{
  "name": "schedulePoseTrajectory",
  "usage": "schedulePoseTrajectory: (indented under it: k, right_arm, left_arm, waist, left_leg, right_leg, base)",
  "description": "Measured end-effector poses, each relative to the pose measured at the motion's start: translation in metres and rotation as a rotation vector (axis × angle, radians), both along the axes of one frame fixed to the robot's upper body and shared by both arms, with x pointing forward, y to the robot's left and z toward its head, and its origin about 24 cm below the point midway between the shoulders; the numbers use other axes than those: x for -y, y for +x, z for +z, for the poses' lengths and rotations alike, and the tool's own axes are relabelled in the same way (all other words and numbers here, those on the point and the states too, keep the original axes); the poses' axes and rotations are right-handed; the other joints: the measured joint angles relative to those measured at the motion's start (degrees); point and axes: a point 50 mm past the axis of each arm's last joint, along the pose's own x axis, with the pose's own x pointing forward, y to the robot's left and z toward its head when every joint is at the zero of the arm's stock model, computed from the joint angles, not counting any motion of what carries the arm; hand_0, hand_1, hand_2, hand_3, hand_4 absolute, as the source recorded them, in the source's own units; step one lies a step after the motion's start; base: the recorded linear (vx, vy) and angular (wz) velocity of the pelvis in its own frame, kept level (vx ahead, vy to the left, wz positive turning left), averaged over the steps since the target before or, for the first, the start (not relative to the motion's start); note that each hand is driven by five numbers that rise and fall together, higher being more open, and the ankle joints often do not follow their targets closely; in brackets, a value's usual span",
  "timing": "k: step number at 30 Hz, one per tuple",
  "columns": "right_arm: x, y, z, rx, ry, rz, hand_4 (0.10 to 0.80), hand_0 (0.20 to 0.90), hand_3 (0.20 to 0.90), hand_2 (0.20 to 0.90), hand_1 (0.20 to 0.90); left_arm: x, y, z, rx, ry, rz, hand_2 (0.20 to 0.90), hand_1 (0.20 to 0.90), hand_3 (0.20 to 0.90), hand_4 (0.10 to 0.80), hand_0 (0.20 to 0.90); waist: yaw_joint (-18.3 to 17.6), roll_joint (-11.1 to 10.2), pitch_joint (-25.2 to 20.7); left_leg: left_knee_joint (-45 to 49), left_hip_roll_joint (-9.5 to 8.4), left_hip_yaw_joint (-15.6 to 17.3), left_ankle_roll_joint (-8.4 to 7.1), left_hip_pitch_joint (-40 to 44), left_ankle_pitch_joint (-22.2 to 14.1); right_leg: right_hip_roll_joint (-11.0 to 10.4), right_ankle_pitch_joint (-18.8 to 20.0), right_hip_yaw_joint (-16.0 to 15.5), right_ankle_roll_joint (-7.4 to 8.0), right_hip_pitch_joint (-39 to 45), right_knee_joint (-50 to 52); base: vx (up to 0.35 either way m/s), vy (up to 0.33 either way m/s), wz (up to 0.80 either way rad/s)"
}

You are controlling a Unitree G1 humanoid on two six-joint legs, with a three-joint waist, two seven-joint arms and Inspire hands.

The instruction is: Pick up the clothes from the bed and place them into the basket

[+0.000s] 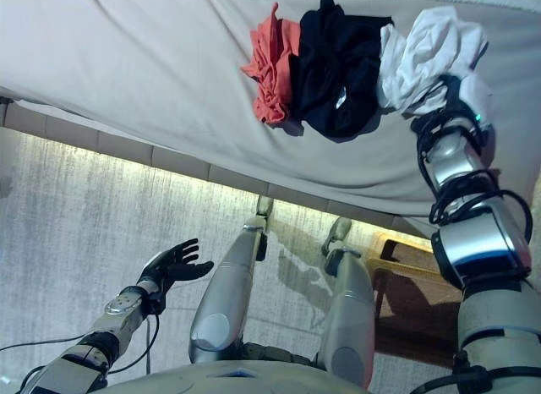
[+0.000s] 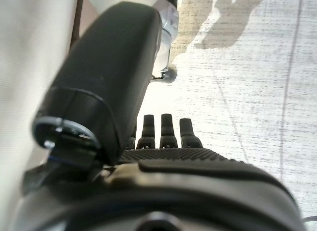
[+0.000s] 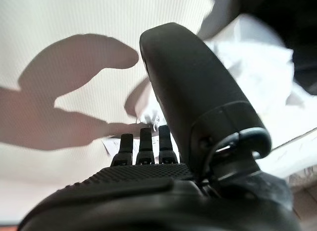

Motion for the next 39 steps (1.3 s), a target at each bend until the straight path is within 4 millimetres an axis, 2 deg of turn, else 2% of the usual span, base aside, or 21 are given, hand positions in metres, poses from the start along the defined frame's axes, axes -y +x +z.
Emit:
schedulePoseTrajectory:
  k: [3, 9, 16, 19, 22, 27, 28, 29, 39]
  right_arm:
    - [0.002, -0.001, 0.013, 0.028, -0.120, -0.019, 0.800, 0.900, 0.900, 0.900, 0.900]
    - [-0.008, 0.005, 0.058, 0.120, -0.237, 0.048, 0.800, 0.900, 0.900, 0.900, 0.900]
    - [-0.028, 0.012, 0.060, 0.075, -0.223, 0.238, 0.800, 0.900, 0.900, 0.900, 0.900]
    - [-0.030, 0.013, 0.061, 0.057, -0.209, 0.270, 0.800, 0.900, 0.900, 0.900, 0.900]
    - [-0.029, 0.013, 0.074, 0.085, -0.100, 0.278, 0.800, 0.900, 0.900, 0.900, 0.900]
    - [-0.030, 0.014, 0.082, 0.082, -0.017, 0.307, 0.800, 0.900, 0.900, 0.900, 0.900]
    - [-0.031, 0.014, 0.083, 0.084, -0.004, 0.314, 0.339, 0.505, 0.439, 0.505, 0.505]
    - [-0.030, 0.014, 0.084, 0.090, 0.006, 0.315, 0.100, 0.300, 0.200, 0.300, 0.300]
    - [-0.021, 0.008, 0.096, 0.238, 0.064, 0.238, 0.100, 0.300, 0.200, 0.300, 0.300]
  left_arm:
    - [-0.002, 0.001, 0.002, 0.001, 0.000, 0.002, 0.900, 0.900, 0.900, 0.800, 0.900]
    - [-0.003, 0.006, 0.006, 0.008, -0.033, 0.009, 0.900, 0.900, 0.900, 0.800, 0.900]
    - [-0.013, 0.009, 0.015, 0.020, -0.056, 0.015, 0.900, 0.900, 0.900, 0.800, 0.900]
    - [-0.017, 0.009, 0.018, 0.024, -0.048, 0.007, 0.900, 0.900, 0.900, 0.800, 0.900]
    - [-0.026, 0.009, 0.022, 0.034, -0.043, 0.024, 0.900, 0.900, 0.900, 0.800, 0.900]
    - [-0.027, 0.010, 0.023, 0.047, -0.068, 0.035, 0.900, 0.900, 0.900, 0.800, 0.900]
    - [-0.026, 0.011, 0.024, 0.051, -0.069, 0.032, 0.900, 0.900, 0.900, 0.800, 0.900]
    - [-0.026, 0.011, 0.024, 0.054, -0.071, 0.029, 0.900, 0.900, 0.900, 0.800, 0.900]
    - [-0.024, 0.014, 0.027, 0.087, -0.082, 0.025, 0.900, 0.900, 0.900, 0.800, 0.900]
  waist:
    - [-0.12, 0.36, 0.17]
    - [-0.52, 0.46, 0.21]
    - [-0.16, 0.94, 0.46]
    - [-0.19, 1.19, 0.59]
    - [-0.18, 1.27, 0.64]
    - [-0.58, 1.30, 0.67]
    - [-0.70, 1.31, 0.67]
    - [-0.77, 1.31, 0.67]
    - [-1.51, 1.85, 0.95]
  left_leg:
    - [0.65, 0.10, 0.10, -0.21, -0.30, -0.32]
    - [1.73, 0.64, -0.17, -0.67, -4.56, -0.48]
    - [0.74, 1.42, -0.95, -0.72, -5.69, -0.44]
    - [0.88, 1.31, -1.34, -1.09, -6.67, -0.05]
    - [1.77, 1.29, -1.86, -1.37, -9.67, 0.82]
    - [1.42, 1.42, -2.02, -1.71, -9.94, 1.23]
    - [1.36, 1.45, -2.03, -1.70, -9.92, 1.23]
    - [1.27, 1.44, -2.01, -1.68, -9.94, 1.28]
    - [-0.08, 1.12, -1.15, -1.71, -9.84, 1.52]
  right_leg:
    - [0.02, -0.61, 0.24, -0.26, -0.63, 0.96]
    - [0.26, -1.16, 0.51, -0.21, -5.39, 3.22]
    - [1.15, -1.21, -0.11, -0.27, -6.58, 3.20]
    - [0.92, -1.78, -0.41, -1.16, -7.73, 4.22]
    - [0.76, -2.57, -0.49, -2.41, -11.14, 6.38]
    - [0.80, -2.80, -0.52, -2.81, -11.99, 7.02]
    - [0.80, -3.03, -0.51, -2.92, -12.06, 7.09]
    - [0.78, -3.03, -0.43, -2.92, -12.22, 7.19]
    - [0.53, -3.09, 0.58, -2.85, -13.52, 7.67]
  base:
    - [0.022, -0.052, -0.04]
    - [-0.022, -0.052, -0.02]
    - [0.011, -0.052, 0.01]
    - [-0.028, -0.022, 0.09]
    - [-0.059, 0.013, 0.06]
    - [-0.033, 0.020, 0.01]
    - [-0.042, 0.056, 0.00]
    - [-0.046, 0.056, 0.00]
    - [-0.027, 0.067, -0.01]
